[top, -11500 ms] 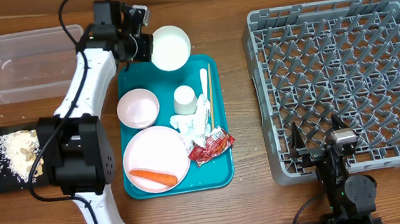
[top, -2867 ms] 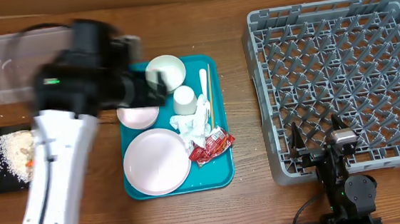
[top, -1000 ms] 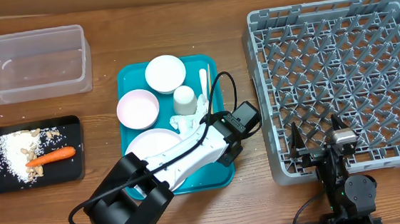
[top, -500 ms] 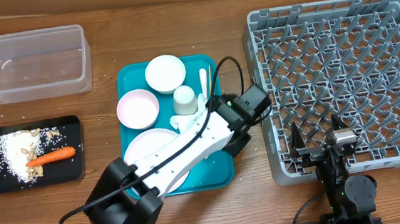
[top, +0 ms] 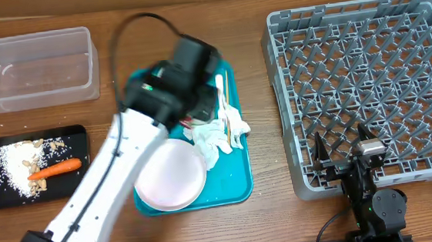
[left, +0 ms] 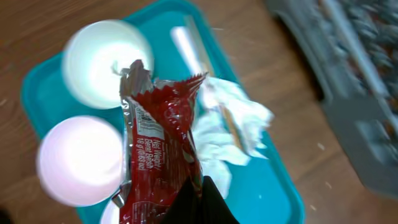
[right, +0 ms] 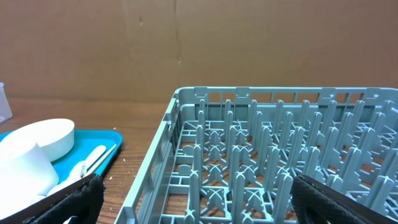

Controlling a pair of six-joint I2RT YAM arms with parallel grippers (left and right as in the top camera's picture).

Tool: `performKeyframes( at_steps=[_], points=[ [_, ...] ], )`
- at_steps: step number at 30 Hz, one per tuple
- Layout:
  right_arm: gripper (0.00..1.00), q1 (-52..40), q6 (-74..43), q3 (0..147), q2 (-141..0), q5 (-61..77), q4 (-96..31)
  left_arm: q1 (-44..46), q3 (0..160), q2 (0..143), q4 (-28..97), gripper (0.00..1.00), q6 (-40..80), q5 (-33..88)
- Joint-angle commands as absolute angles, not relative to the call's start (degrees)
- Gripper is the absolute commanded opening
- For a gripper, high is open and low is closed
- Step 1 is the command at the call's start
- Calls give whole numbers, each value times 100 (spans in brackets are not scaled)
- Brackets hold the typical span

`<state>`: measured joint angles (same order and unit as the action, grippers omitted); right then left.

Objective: Sort waste into correct bins and load items into the dishwasher rack
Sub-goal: 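Carry the wrapper to the clear plastic bin and release it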

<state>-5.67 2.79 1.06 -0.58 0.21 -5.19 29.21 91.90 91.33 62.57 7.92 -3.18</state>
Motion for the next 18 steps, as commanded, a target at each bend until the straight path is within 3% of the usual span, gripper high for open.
performKeyframes(
  at_steps=[1,6,14,16,18],
  points=[
    [100,-561,283,47,-16,54,-484,1861,9284,9065,6025,4,1201,-272],
    [100,-561,283,47,-16,56,-484,-233,9273,9225,4554,4,2069,-128],
    [100,-561,283,47,-16,54,-484,-1835,9273,10538,2624,5,3238,602],
    [100,-561,283,47,-16,56,-484,-2029,9273,10969,2327,11,3238,698],
    [100,-561,283,47,-16,54,-484,-2196,9273,11360,2128,24,3240,1118]
  ],
)
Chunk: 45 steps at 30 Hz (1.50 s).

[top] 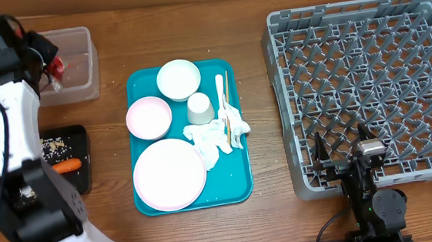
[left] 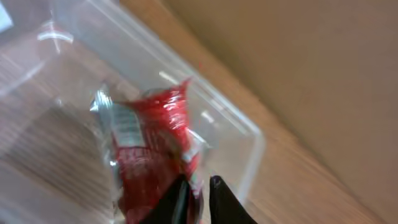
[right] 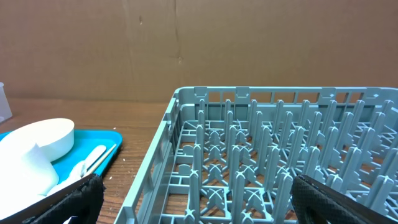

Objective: Sort waste into correct bins and load items into the dishwasher rack
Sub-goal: 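Carry the wrapper to the clear plastic bin and release it, then move the left gripper back and grasp the white tissue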

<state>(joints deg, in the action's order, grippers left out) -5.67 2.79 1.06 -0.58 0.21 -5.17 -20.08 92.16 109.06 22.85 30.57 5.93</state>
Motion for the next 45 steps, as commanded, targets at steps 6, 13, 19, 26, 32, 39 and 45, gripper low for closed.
performKeyframes(
  at_steps=[6,13,19,26,32,39,45],
  points=[
    [100,-561,283,47,-16,54,-484,-2296,9279,11303,1494,82,3234,2324],
    [100,-561,283,47,-16,54,-484,-2071,9279,10001,1811,100,3096,4353],
    [100,-561,283,47,-16,54,-484,-303,9279,8691,4676,100,1940,2032],
    [100,-561,283,47,-16,54,-484,2220,9133,8766,6235,100,2392,729],
    [100,-561,283,47,-16,54,-484,3301,8471,9456,6088,100,4460,580],
    [100,-561,283,47,-16,56,-484,3835,8309,10774,5179,100,4678,755],
    [100,-561,283,47,-16,54,-484,3881,8307,11408,4346,99,4678,613]
  ],
)
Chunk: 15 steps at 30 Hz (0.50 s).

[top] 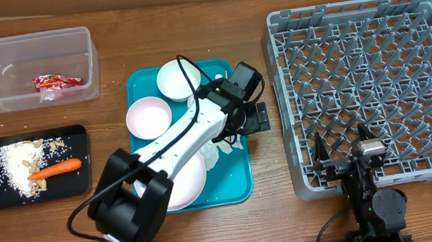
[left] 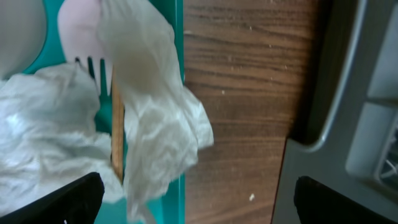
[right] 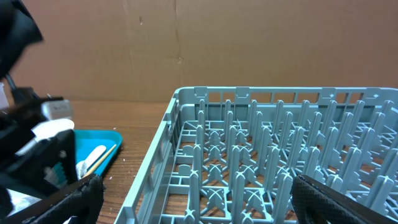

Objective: Sort waste into correct bins and load items into the dishwasher rack
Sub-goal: 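Move the left gripper back and grasp the white tissue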

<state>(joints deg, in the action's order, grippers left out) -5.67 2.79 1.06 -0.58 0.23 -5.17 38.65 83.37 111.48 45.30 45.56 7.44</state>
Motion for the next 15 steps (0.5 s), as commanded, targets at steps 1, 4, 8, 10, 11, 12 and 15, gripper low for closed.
performKeyframes(
  at_steps=[1,4,8,10,11,12,15],
  points=[
    [100,-561,283,47,-16,54,-484,3881,8307,11502,4303,98,4683,613],
    [100,-561,283,47,-16,56,-484,3874,8307,11653,4307,96,4676,539],
    [100,-561,283,47,-16,54,-484,3861,8309,11646,4298,91,4676,443],
    [100,-561,283,47,-16,56,-484,3861,8309,11646,4324,84,4672,443],
    [100,-561,283,47,-16,54,-484,3861,8309,11646,4331,81,4672,447],
    [100,-561,283,47,-16,56,-484,3861,8309,11646,4346,73,4672,447],
    [100,-561,283,47,-16,56,-484,3861,8309,11646,4368,52,4624,443]
  ],
)
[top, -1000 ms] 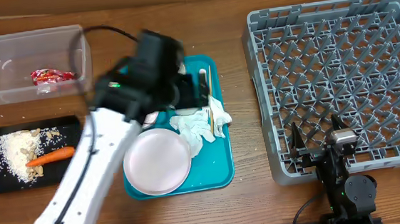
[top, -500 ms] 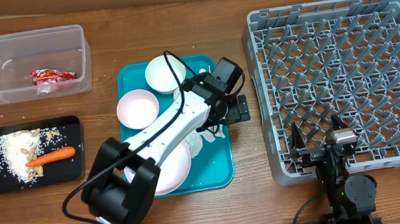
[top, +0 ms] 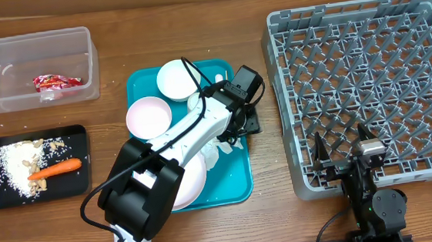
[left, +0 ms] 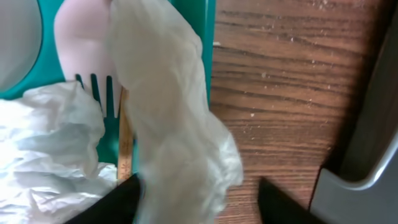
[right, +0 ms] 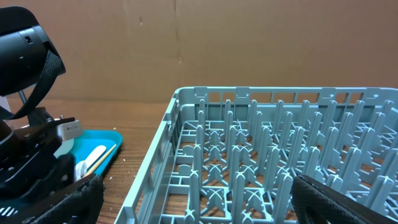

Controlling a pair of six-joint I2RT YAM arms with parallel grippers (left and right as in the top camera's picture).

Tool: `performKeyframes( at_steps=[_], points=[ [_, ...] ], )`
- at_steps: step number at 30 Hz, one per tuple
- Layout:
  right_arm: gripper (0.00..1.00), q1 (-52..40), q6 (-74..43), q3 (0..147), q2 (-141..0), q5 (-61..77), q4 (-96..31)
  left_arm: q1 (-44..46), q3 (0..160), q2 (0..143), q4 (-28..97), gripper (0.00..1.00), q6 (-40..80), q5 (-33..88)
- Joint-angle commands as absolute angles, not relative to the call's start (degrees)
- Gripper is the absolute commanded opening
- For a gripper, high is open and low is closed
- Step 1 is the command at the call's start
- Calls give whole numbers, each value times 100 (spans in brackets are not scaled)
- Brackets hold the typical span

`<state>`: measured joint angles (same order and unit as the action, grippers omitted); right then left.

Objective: Sort waste into correct bins and load items into the dishwasher rack
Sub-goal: 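Move the left gripper back and grasp the white tissue, then drop the tissue into the clear plastic bin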

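My left gripper (top: 241, 124) hangs over the right edge of the teal tray (top: 233, 191). It is open, and its dark fingers (left: 115, 200) stand on either side of a crumpled whitish plastic wrap (left: 168, 124). The left finger touches the wrap and the right one stands apart from it. A white napkin (left: 43, 155), a pale fork (left: 78, 37) and a wooden stick (left: 125, 146) lie beside the wrap. The red wrapper (top: 57, 82) lies in the clear bin. My right gripper (top: 342, 143) rests open at the front of the grey rack (top: 366, 70).
On the tray are a white bowl (top: 178, 79), a pink bowl (top: 148, 116) and a white plate (top: 193, 177). A black tray at the left holds rice and a carrot (top: 54, 168). The rack's corner (left: 367, 155) is close to the right of the left gripper.
The left gripper's fingers stand closer together around the whitish wrap, and the wrap fills more of the wrist view. The right arm has not moved.
My left gripper was shut on the red wrapper above the tray. Then it held the wrapper over the clear bin. Later the wrapper lay in the bin and the gripper was wide open at the tray's right edge. Now its fingers flank the whitish wrap.
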<state>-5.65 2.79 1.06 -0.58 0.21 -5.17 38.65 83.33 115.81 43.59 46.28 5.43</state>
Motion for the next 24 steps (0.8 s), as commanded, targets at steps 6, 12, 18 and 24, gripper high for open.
performKeyframes(
  at_steps=[6,12,18,24],
  points=[
    [100,-561,285,47,-16,56,-484,3861,8311,11646,4482,17,4517,447],
    [100,-561,283,47,-16,54,-484,3859,9286,11609,5443,4,4088,445],
    [100,-561,283,47,-16,54,-484,3446,11465,11415,6973,4,3481,405],
    [100,-561,283,47,-16,54,-484,2075,12138,11369,7275,4,3424,401]
  ],
)
